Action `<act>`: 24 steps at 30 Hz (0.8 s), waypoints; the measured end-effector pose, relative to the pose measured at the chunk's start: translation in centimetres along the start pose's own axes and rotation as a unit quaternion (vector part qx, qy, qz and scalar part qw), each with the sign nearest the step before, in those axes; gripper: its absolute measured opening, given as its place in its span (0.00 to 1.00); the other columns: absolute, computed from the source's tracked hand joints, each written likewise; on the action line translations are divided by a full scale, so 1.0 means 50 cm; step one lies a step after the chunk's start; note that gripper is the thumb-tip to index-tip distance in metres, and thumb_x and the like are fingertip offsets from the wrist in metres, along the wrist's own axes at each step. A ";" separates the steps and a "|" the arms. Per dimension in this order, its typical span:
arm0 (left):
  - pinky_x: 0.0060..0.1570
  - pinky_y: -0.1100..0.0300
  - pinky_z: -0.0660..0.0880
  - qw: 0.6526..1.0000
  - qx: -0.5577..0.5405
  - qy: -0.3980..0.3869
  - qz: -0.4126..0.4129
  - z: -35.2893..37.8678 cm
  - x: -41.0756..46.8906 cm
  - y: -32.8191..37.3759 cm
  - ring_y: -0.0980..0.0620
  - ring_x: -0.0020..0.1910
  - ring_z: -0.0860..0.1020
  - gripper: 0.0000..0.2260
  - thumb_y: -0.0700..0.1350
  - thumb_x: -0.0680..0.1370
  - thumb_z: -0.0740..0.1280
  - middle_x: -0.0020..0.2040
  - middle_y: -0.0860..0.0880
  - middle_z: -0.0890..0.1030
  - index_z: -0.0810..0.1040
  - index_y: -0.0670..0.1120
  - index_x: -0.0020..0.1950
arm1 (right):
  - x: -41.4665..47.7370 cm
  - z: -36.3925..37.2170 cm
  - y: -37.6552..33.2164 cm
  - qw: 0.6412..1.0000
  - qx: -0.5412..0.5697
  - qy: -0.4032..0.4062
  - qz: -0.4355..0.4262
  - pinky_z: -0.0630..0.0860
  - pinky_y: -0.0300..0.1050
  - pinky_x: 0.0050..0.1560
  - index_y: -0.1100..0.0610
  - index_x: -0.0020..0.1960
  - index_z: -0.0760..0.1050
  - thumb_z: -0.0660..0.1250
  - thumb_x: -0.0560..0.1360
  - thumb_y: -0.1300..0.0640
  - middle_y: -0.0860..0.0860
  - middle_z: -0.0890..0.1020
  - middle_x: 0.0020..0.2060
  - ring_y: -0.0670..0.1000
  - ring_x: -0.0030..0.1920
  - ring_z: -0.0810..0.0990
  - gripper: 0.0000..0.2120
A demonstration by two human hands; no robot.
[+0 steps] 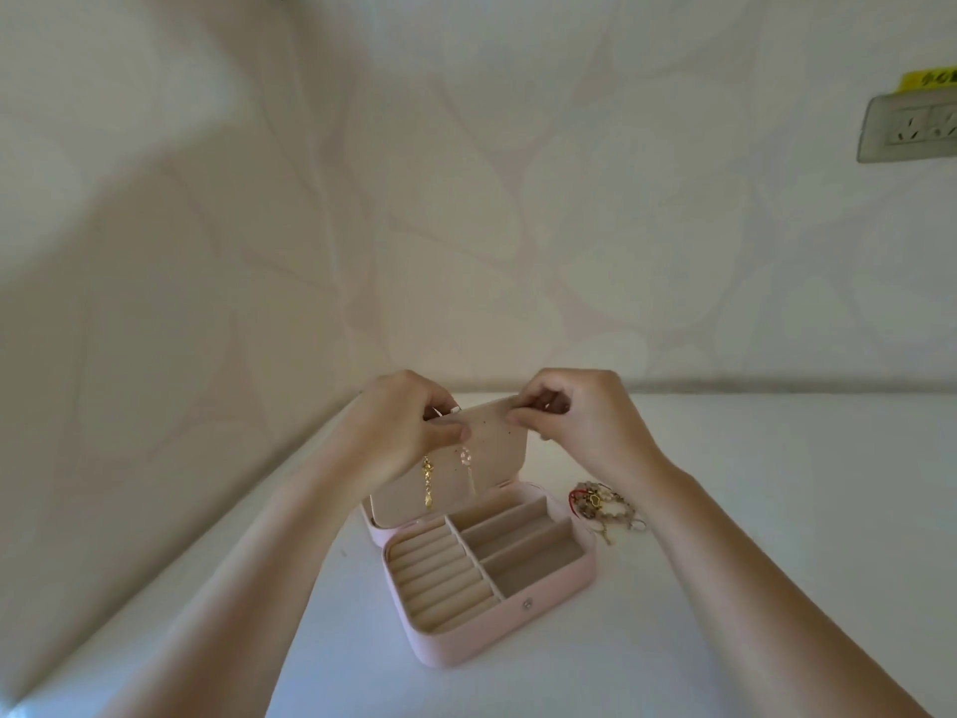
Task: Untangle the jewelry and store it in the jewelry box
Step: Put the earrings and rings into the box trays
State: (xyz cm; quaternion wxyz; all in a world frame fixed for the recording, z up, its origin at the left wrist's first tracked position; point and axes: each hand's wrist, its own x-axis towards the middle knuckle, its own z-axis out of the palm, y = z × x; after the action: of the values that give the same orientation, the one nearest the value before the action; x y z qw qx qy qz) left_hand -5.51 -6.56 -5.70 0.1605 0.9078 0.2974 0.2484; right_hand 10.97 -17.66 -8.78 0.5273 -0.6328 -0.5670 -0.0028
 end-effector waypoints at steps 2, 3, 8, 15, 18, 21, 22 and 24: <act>0.31 0.58 0.64 0.999 0.031 0.007 0.017 0.003 -0.002 0.000 0.52 0.30 0.70 0.06 0.49 0.73 0.71 0.27 0.51 0.73 0.80 0.49 0.37 | 0.009 -0.029 0.025 0.998 -0.049 -0.013 0.036 0.72 0.33 0.33 0.55 0.38 0.81 0.75 0.69 0.58 0.47 0.80 0.31 0.41 0.28 0.75 0.04; 0.29 0.58 0.61 0.999 0.041 0.010 0.022 0.005 -0.003 -0.002 0.53 0.28 0.68 0.09 0.49 0.73 0.70 0.26 0.52 0.70 0.77 0.49 0.35 | 0.012 -0.043 0.042 0.994 -0.084 -0.033 0.064 0.73 0.36 0.34 0.54 0.38 0.81 0.75 0.69 0.58 0.48 0.81 0.31 0.43 0.28 0.76 0.04; 0.27 0.58 0.56 0.999 0.039 0.002 0.019 0.016 -0.004 -0.012 0.52 0.25 0.62 0.21 0.50 0.72 0.72 0.24 0.51 0.63 0.64 0.48 0.26 | 0.013 -0.093 0.111 0.945 -0.209 -0.174 0.180 0.69 0.35 0.32 0.52 0.38 0.81 0.73 0.69 0.61 0.47 0.83 0.35 0.41 0.28 0.79 0.06; 0.27 0.60 0.57 0.998 0.057 0.001 0.039 0.012 -0.011 -0.019 0.53 0.25 0.63 0.20 0.50 0.77 0.66 0.24 0.51 0.65 0.66 0.46 0.28 | 0.008 -0.081 0.110 0.894 -0.253 -0.292 0.228 0.70 0.34 0.36 0.52 0.45 0.83 0.76 0.67 0.60 0.47 0.83 0.44 0.44 0.39 0.78 0.08; 0.27 0.61 0.58 0.993 0.110 -0.001 0.053 0.013 -0.016 -0.012 0.54 0.26 0.64 0.20 0.52 0.79 0.62 0.25 0.51 0.66 0.64 0.46 0.29 | 0.006 -0.079 0.110 0.890 -0.264 -0.283 0.242 0.71 0.34 0.36 0.53 0.46 0.83 0.77 0.66 0.60 0.44 0.81 0.38 0.43 0.38 0.77 0.09; 0.29 0.60 0.60 0.986 0.153 0.009 0.060 0.018 -0.018 -0.012 0.54 0.27 0.66 0.20 0.54 0.80 0.59 0.27 0.51 0.68 0.64 0.47 0.30 | 0.005 -0.076 0.110 0.887 -0.271 -0.276 0.253 0.70 0.34 0.34 0.53 0.44 0.83 0.77 0.65 0.60 0.43 0.80 0.34 0.42 0.35 0.77 0.08; 0.29 0.59 0.61 0.985 0.158 0.015 0.064 0.020 -0.019 -0.013 0.53 0.27 0.66 0.19 0.54 0.80 0.59 0.27 0.51 0.69 0.65 0.47 0.31 | 0.006 -0.076 0.109 0.886 -0.273 -0.275 0.256 0.70 0.35 0.34 0.53 0.43 0.83 0.78 0.65 0.60 0.44 0.80 0.35 0.42 0.36 0.77 0.08; 0.29 0.61 0.62 0.986 0.151 0.034 0.069 0.023 -0.022 -0.015 0.51 0.29 0.69 0.15 0.53 0.79 0.61 0.29 0.50 0.72 0.71 0.46 0.35 | 0.006 -0.077 0.110 0.886 -0.275 -0.274 0.255 0.69 0.36 0.33 0.52 0.39 0.80 0.78 0.65 0.59 0.44 0.79 0.34 0.43 0.35 0.76 0.08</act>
State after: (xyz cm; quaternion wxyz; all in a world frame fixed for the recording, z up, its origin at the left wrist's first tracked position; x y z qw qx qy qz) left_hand -5.99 -6.84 -7.34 -0.0062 0.9309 0.2731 0.2423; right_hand 17.32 -18.93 -10.53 0.1384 -0.8507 -0.4846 0.1493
